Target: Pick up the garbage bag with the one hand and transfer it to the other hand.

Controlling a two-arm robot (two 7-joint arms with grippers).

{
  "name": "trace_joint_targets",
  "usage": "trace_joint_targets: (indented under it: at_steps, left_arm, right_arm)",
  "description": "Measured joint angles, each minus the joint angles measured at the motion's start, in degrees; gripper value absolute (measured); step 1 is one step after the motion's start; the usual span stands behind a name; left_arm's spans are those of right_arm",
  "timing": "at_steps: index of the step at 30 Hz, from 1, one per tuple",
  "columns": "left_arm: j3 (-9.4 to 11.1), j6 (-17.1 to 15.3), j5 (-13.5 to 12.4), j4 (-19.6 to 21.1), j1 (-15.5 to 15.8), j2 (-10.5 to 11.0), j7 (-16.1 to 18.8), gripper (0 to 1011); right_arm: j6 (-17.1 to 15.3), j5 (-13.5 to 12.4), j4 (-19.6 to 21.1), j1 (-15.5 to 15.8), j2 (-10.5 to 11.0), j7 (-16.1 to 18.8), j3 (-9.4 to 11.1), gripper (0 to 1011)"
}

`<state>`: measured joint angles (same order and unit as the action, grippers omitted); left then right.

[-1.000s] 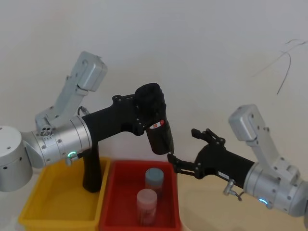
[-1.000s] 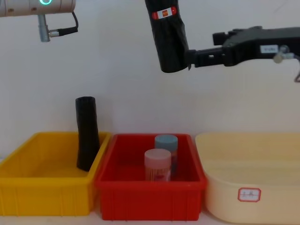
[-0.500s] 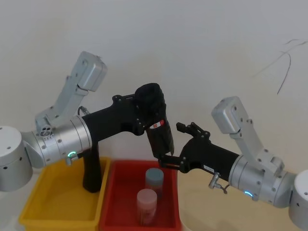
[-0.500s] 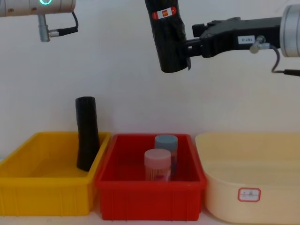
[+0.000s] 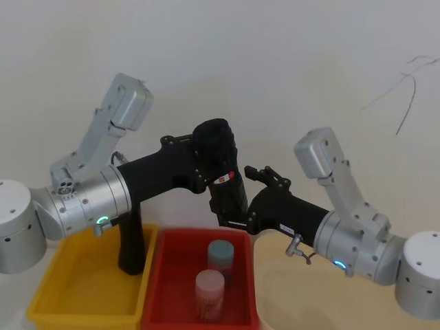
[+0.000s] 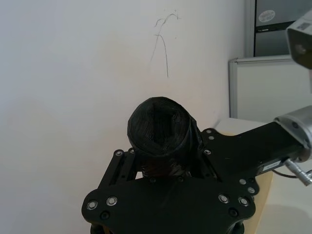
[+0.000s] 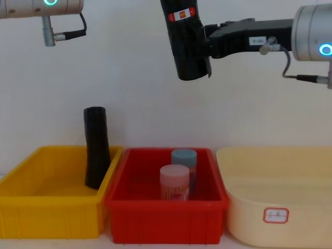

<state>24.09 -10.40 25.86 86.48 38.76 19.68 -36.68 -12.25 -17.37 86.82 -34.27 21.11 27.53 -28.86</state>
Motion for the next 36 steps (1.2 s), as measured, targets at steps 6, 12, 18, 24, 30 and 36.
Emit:
trace_joint_targets:
  at_steps: [6,12,18,24,30,36]
  left_arm:
    - [0.01,0.00,0.00,0.00,0.00,0.00,0.00,381]
    - [0.00,0.00,0.00,0.00,0.00,0.00,0.00,381]
    - [0.00,0.00,0.00,0.00,0.00,0.00,0.00,381]
    - [0.00,0.00,0.00,0.00,0.00,0.00,0.00,381]
    - [0.00,0.00,0.00,0.00,0.00,0.00,0.00,381]
    - [0.00,0.00,0.00,0.00,0.00,0.00,0.00,381]
  right_arm:
    - [0.38,-0.67,-2.21,-1.14,-1.15,0.16,-0.52,1000]
    - [0.44,-1.45,-4.01,-2.09,-1.95,0.95,-1.17,999]
    - [0.42,-2.24,-5.24,-2.80,-2.33,1.97,-1.85,999]
    - [0.35,-2.74,-6.02,-3.26,-2.53,2.67,-2.30,956]
    - [0.28,-3.00,-6.42,-3.50,-2.64,3.02,-2.54,826]
    - [0.23,-3.21,-6.71,-3.69,-2.71,3.28,-2.72,660]
